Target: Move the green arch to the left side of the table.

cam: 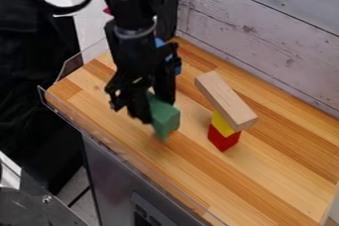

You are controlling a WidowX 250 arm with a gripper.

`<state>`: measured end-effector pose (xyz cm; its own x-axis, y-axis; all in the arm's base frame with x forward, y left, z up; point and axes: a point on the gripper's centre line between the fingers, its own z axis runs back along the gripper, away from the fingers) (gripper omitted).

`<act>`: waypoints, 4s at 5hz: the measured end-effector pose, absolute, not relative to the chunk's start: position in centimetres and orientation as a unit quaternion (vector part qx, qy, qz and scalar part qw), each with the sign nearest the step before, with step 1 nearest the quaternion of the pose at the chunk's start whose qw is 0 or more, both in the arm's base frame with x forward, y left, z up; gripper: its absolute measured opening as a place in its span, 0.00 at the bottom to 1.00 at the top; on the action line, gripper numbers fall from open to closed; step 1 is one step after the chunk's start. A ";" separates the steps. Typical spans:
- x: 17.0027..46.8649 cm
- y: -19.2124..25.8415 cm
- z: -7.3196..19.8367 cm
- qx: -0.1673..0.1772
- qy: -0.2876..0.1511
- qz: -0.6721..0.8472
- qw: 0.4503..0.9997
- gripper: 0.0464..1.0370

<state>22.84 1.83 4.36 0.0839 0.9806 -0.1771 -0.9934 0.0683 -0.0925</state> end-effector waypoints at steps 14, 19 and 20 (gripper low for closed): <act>29.8 -1.4 15.4 -0.070 -0.008 0.385 0.920 0.96; 27.8 -1.1 11.6 -0.040 0.016 0.479 0.877 0.96; 27.7 -1.1 11.6 -0.040 0.016 0.479 0.877 0.96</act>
